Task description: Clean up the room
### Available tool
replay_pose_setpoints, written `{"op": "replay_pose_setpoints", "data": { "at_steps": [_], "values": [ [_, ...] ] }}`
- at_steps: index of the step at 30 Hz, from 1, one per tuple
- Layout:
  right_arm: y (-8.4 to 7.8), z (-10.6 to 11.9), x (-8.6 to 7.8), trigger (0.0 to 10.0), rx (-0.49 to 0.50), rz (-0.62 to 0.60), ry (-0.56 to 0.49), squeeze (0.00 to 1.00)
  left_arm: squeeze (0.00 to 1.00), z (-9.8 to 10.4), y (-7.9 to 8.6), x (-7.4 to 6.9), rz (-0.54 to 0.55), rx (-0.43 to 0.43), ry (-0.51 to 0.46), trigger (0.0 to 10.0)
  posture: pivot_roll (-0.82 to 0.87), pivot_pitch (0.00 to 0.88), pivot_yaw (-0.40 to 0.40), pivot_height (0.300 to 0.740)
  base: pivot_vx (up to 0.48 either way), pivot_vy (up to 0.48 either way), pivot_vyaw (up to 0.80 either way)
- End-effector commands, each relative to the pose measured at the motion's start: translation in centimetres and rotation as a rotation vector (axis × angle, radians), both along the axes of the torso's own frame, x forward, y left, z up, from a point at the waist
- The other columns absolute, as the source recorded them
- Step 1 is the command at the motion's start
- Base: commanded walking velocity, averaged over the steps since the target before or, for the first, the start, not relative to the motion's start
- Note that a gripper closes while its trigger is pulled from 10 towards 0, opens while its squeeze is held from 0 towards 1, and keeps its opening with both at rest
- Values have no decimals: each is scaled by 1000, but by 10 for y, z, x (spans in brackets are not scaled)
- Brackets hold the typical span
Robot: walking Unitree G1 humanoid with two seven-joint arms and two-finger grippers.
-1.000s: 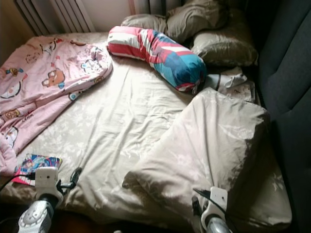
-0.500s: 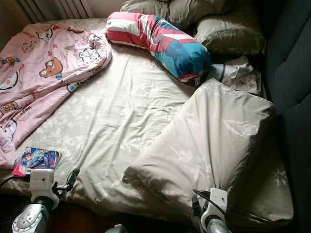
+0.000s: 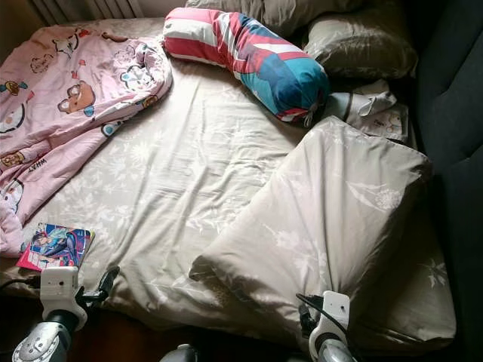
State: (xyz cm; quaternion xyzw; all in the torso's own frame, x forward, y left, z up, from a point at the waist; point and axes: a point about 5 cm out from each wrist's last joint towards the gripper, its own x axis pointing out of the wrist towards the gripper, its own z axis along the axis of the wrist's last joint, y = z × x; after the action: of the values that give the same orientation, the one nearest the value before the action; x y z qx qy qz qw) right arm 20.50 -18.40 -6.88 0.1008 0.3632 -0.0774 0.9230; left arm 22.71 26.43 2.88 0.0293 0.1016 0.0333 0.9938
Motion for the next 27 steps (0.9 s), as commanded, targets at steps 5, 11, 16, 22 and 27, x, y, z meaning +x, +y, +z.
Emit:
{"op": "replay_pose_setpoints", "data": {
  "at_steps": [5,11,16,22,27],
  "values": [
    [14,-27,-49,0,37,16,203,0,0,-2,7,-3,42,6,22,10000,49,275,132,740,0,0,0],
    [12,-28,-52,0,26,1,204,0,0,-2,7,-1,42,8,23,10000,49,270,133,740,0,0,0],
    [12,-28,-51,0,30,-9,205,0,0,-3,9,-3,47,12,32,10000,51,266,137,740,0,0,0],
    [13,-28,-52,0,25,-18,209,0,0,-3,9,-2,28,33,36,10000,52,258,144,740,0,0,0],
    [11,-27,-50,0,3,-33,205,0,0,-3,6,3,0,50,42,10000,44,249,151,740,0,0,0]
  ]
}}
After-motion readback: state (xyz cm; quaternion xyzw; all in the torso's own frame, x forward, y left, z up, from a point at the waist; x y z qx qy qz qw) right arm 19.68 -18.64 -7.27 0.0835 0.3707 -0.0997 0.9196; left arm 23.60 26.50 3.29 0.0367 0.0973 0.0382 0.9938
